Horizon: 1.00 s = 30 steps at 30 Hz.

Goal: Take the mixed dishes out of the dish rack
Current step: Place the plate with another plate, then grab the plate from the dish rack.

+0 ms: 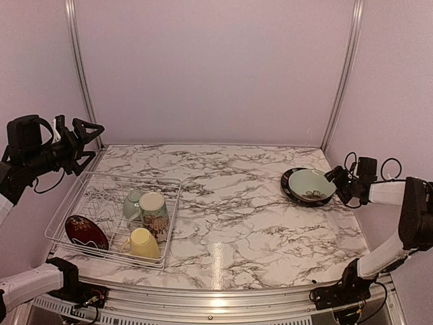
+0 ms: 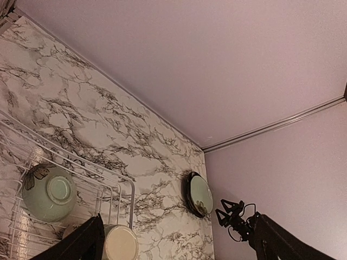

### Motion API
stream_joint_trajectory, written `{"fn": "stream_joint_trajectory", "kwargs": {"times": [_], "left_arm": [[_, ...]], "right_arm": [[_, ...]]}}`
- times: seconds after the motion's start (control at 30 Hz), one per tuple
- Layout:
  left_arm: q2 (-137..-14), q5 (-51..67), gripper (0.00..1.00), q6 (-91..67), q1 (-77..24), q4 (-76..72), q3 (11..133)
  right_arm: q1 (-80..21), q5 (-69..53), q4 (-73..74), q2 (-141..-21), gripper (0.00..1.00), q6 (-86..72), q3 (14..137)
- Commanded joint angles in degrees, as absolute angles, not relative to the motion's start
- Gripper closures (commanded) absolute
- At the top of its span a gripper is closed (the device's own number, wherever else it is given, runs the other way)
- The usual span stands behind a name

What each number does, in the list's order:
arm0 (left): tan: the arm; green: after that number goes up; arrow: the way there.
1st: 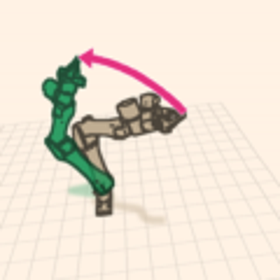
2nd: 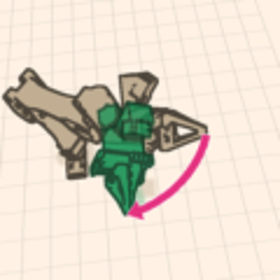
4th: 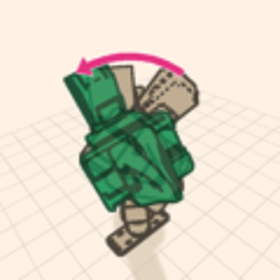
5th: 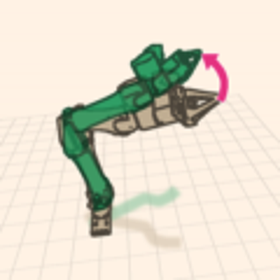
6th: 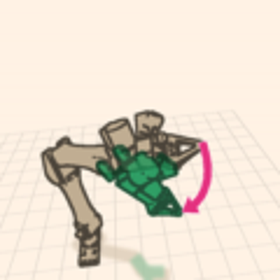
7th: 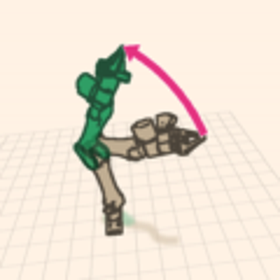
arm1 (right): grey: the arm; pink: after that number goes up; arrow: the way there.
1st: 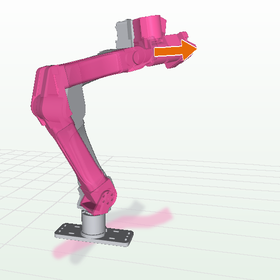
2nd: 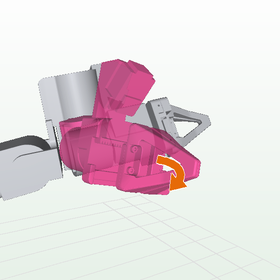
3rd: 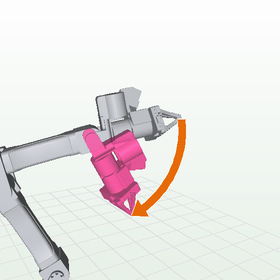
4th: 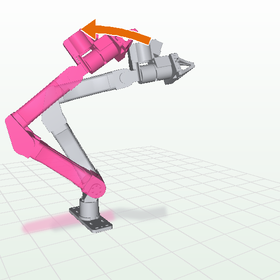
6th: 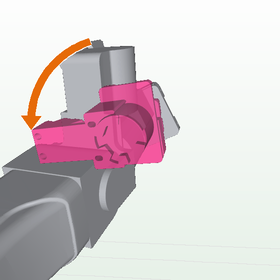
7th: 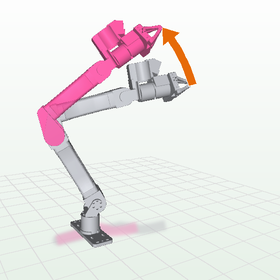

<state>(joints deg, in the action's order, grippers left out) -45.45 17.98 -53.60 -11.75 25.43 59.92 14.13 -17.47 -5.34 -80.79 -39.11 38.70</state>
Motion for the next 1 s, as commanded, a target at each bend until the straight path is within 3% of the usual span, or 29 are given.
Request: {"fn": "stream_joint_trajectory", "kwargs": {"times": [0.0,0.17,0.57,0.97], "left_arm": [[-45.4,18.0,0.01,-53.4,-12.0,24.1,60.1],[-45.1,17.6,0.01,-53.3,-12.1,24.7,59.7],[-46.1,15.7,0.01,-51.7,-12.2,29.3,60.9],[-50.8,-0.5,0.01,-52.0,-15.1,55.0,67.0]], "right_arm": [[14.5,-13.4,-1.7,-78.4,0.10,-35.7,40.4],[14.5,-12.1,0.6,-76.8,0.05,-33.9,41.0],[13.1,-9.3,3.6,-73.1,0.04,-29.7,42.6],[-7.2,-8.7,2.6,-77.7,0.13,-16.6,52.1]]}}
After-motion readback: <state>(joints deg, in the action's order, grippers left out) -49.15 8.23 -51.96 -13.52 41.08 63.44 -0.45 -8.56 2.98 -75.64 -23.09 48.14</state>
